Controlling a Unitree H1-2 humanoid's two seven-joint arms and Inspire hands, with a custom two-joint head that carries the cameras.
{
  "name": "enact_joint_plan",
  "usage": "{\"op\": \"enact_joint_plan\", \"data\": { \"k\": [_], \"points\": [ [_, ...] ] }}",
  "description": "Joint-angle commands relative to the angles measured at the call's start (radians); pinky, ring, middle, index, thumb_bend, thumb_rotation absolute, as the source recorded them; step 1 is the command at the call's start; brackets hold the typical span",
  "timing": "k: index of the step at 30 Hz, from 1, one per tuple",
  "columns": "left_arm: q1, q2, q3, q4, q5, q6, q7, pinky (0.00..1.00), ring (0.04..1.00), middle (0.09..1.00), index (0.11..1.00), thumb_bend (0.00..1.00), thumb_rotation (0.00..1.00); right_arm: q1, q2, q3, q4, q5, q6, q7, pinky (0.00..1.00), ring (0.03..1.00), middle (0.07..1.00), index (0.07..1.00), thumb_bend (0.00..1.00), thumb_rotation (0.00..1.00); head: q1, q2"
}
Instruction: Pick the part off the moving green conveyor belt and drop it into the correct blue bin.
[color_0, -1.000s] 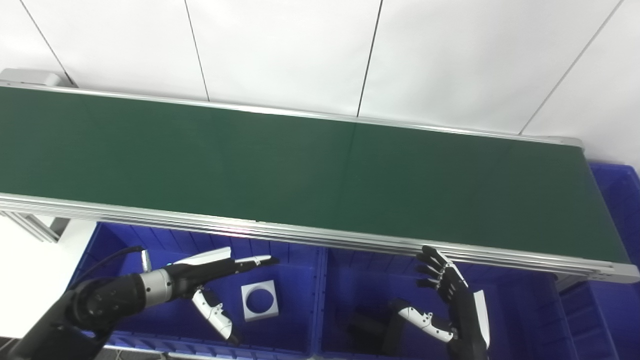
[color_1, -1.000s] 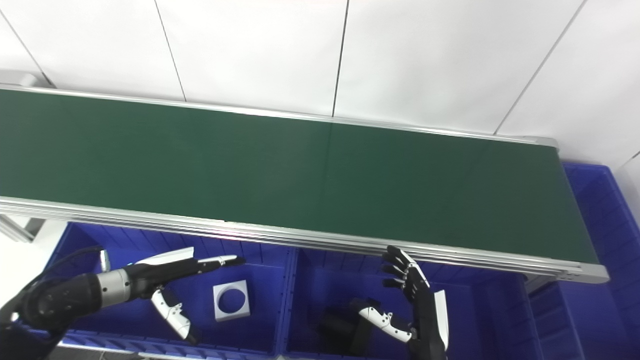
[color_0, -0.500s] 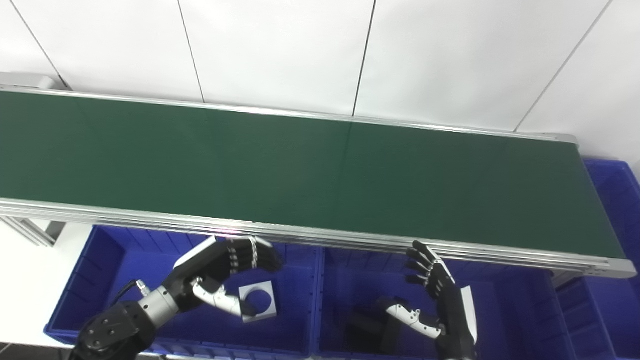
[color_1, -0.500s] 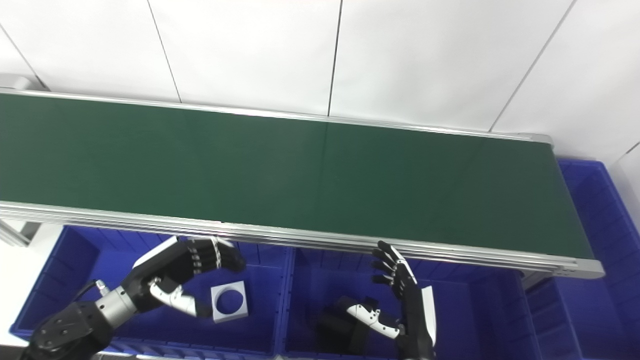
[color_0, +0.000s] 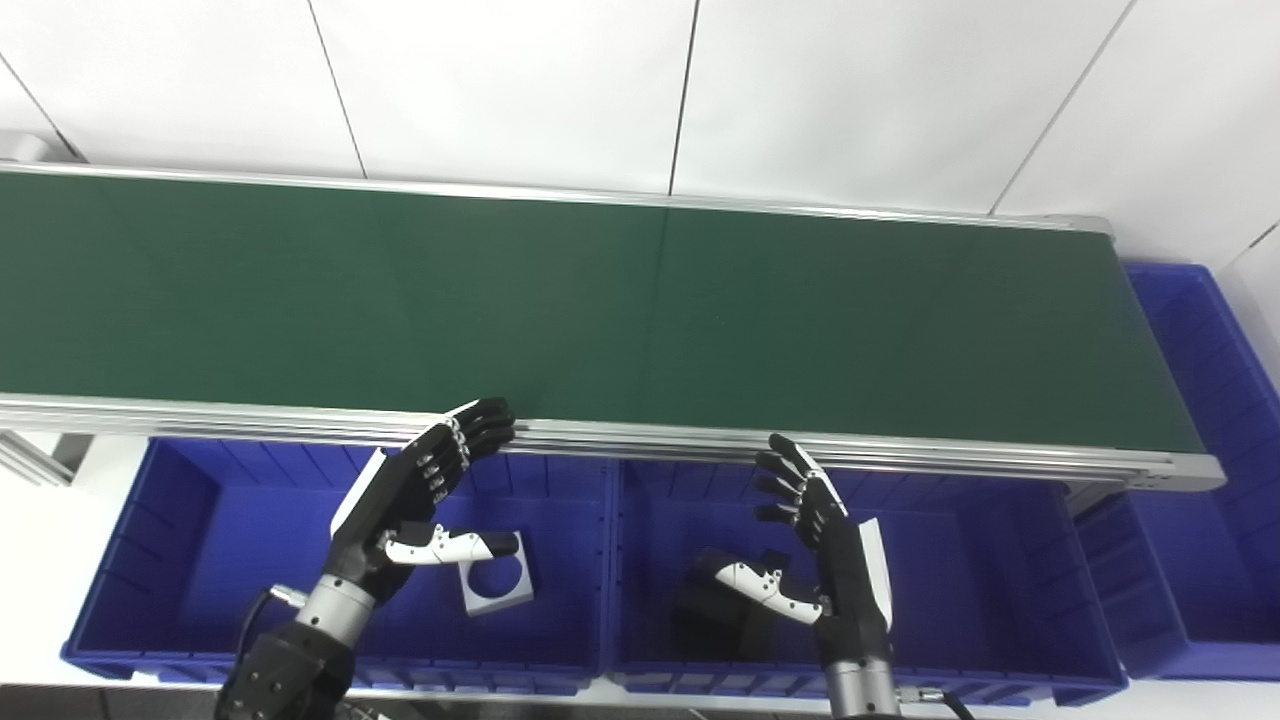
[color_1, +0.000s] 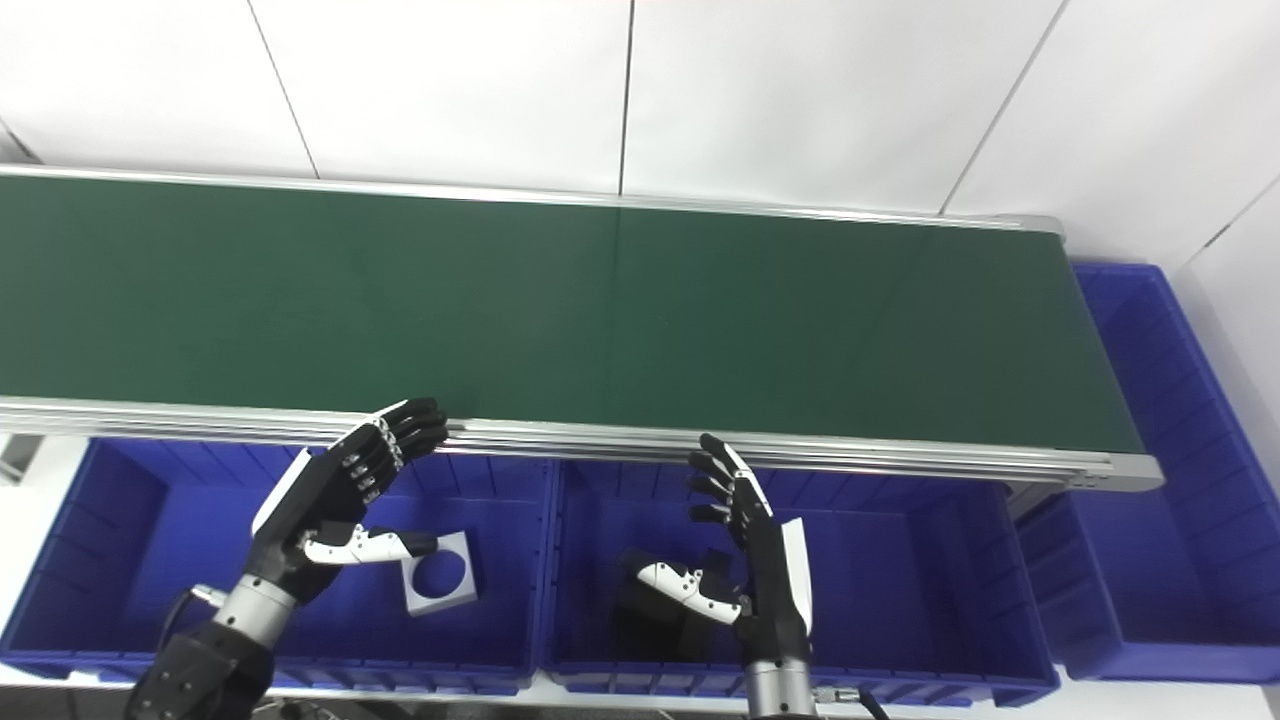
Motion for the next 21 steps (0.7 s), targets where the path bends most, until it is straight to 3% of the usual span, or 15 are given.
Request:
{"op": "enact_joint_plan", "data": {
  "k": [1, 9, 12, 21],
  "points": [
    [-0.021, -0.006, -0.008, -0.009, 0.018, -0.043, 0.018, 0.93, 0.878, 0.882, 0.873, 0.79, 0.06, -0.005, 0.012, 0.001, -0.036, -0.007, 0.011, -0.009, 0.65, 0.777, 0.824, 0.867, 0.64, 0.15, -0.005, 0.002],
    [-0.009, -0.01, -0.037, -0.018, 0.038, -0.024, 0.034, 0.88, 0.855, 0.869, 0.854, 0.8, 0.04, 0.011, 0.015, -0.006, -0.033, 0.005, 0.002, -0.011, 0.64, 0.762, 0.814, 0.846, 0.65, 0.13, 0.027, -0.005],
    [-0.002, -0.011, -0.039, -0.012, 0.058, -0.034, 0.052, 0.88, 0.857, 0.866, 0.841, 0.79, 0.05, 0.014, 0.01, -0.008, -0.019, 0.005, -0.011, -0.011, 0.65, 0.768, 0.817, 0.848, 0.64, 0.13, 0.073, -0.039],
    [0.009, -0.032, -0.029, 0.057, 0.047, -0.105, 0.071, 0.89, 0.816, 0.814, 0.787, 0.78, 0.02, 0.006, -0.002, -0.01, 0.051, -0.003, -0.072, -0.024, 0.67, 0.772, 0.82, 0.851, 0.63, 0.11, 0.115, -0.129]
  ]
}}
